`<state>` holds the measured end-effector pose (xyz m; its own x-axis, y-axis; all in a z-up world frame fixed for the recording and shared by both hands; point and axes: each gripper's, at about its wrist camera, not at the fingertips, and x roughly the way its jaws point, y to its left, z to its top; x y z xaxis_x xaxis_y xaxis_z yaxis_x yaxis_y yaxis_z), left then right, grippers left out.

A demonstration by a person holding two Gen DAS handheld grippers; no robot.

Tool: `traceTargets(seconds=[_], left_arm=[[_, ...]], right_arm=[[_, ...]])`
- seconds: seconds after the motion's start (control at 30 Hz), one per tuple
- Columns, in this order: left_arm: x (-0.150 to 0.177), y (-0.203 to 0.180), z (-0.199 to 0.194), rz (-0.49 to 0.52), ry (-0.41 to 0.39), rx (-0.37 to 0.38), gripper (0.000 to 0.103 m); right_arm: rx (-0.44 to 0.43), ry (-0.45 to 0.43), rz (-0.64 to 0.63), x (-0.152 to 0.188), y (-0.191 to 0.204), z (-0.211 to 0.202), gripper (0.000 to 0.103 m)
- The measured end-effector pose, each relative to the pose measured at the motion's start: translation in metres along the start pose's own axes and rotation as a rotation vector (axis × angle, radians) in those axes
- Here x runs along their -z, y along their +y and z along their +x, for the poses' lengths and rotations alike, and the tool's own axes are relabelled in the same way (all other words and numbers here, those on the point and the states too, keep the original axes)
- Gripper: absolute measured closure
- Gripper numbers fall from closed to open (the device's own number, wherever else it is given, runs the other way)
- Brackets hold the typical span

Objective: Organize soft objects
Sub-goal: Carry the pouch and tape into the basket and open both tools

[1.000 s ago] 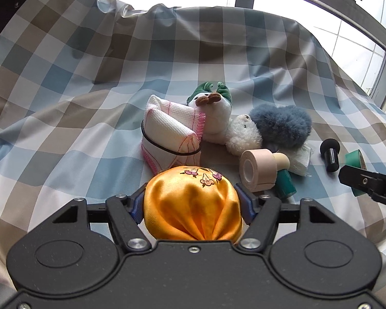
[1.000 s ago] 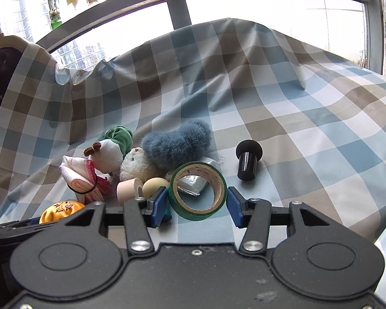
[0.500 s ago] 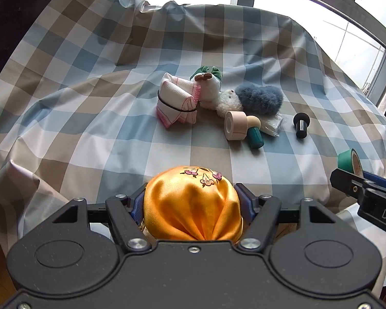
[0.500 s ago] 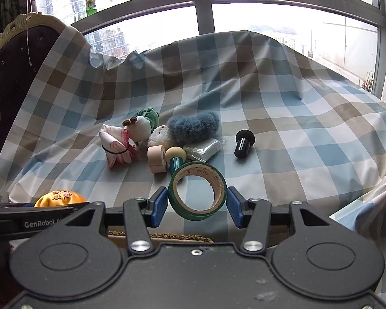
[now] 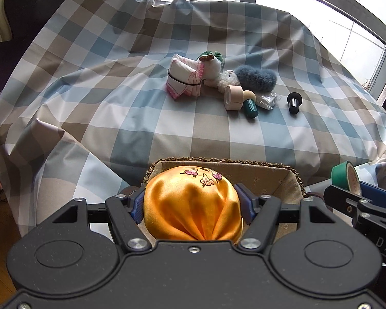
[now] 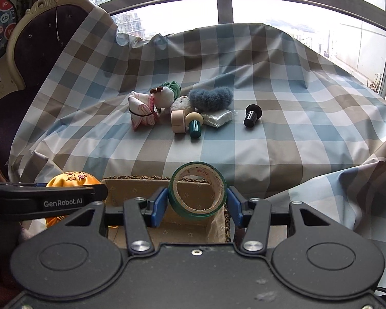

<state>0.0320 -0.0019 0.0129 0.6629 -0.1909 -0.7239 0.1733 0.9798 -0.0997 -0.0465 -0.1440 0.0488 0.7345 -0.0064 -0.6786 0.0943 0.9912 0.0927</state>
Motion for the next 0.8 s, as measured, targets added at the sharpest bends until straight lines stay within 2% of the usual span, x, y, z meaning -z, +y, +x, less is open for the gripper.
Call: traceTargets(seconds=[0.13, 0.23, 0.33, 0.8], left_arm=[[0.014, 0.005, -0.006, -0.011, 0.018, -0.009, 0.039], [0.021, 0.01, -0.007, -0.021, 0.037, -0.018, 0.039], [0.028, 0.016, -0.004, -0.037, 0.067, -0.015, 0.039], [0.03, 0.012, 0.006, -0.025, 0.098, -0.012, 0.039]], right_arm=[[0.013, 0.051, 0.0, 0.014, 0.0, 0.0, 0.054], [0.0, 0.089, 0.055, 0.019, -0.01, 0.0, 0.054], [0.024, 0.103, 0.077, 0.019, -0.015, 0.002, 0.054], [-0.001, 0.133, -0.009, 0.019, 0.003, 0.01, 0.053]])
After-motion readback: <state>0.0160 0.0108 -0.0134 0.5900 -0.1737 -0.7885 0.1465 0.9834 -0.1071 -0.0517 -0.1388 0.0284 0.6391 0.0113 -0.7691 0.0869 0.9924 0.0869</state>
